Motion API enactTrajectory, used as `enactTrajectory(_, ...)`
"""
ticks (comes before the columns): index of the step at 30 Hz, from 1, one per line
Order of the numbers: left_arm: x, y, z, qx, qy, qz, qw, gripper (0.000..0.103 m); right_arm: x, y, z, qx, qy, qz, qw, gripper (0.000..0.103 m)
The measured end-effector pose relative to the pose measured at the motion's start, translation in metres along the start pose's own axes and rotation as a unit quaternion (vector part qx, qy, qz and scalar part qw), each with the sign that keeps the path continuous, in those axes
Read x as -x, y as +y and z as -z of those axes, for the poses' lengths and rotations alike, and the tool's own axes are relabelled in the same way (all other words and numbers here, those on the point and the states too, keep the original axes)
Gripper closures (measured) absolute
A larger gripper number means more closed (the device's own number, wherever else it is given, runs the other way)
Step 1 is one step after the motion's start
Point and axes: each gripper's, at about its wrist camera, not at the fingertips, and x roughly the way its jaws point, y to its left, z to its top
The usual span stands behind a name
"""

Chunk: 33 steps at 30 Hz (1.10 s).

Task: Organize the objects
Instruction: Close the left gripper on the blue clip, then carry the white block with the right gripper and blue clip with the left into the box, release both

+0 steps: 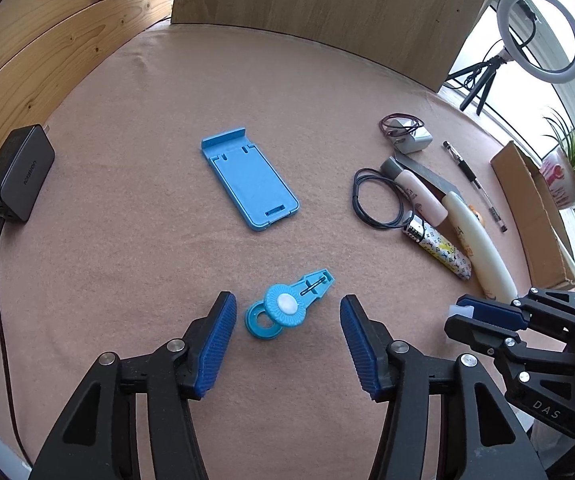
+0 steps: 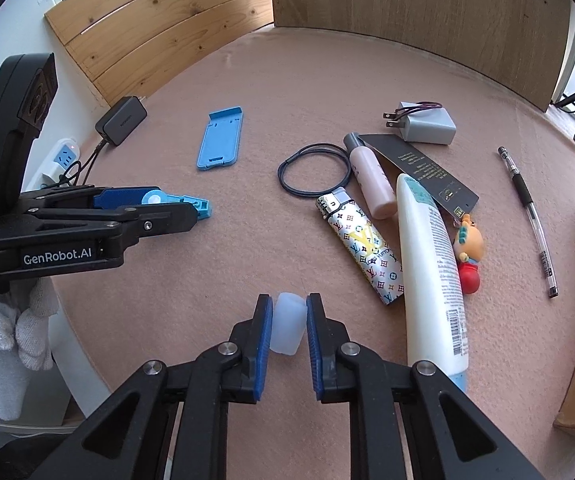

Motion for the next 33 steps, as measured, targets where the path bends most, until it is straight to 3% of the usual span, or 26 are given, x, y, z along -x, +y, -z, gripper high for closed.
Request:
enactTrajectory(2, -0.001, -0.002, 0.0, -0.002, -0.004, -0.01, 0.9999, 0.052, 0.001, -0.001, 0.001, -0.002, 0.0, 0.0, 1.0, 0.087)
enactTrajectory(5, -0.002, -0.002, -0.003, 0.004, -0.003, -0.003, 1.0, 0.076, 0.003, -0.001, 0.002, -0.001, 0.0, 0.002, 1.0, 0.087)
enactTrajectory(8, -0.003, -0.006, -0.002, 0.002, -0.002, -0.006, 1.0, 0.081, 0.006, -0.001, 0.002, 0.0, -0.003, 0.005, 1.0, 0.087)
enactTrajectory(21, 0.017, -0.033, -0.009, -0.004, -0.019, 0.015, 0.9997, 0.082, 0.039, -0.021, 0.004, -0.029, -0.037, 0.007, 0.999, 0.088)
enactTrajectory(33, 0.037, -0.098, -0.032, -0.046, -0.043, 0.062, 0.9961, 0.082, 0.096, -0.063, 0.009, -0.08, -0.092, 0.018, 0.992, 0.088)
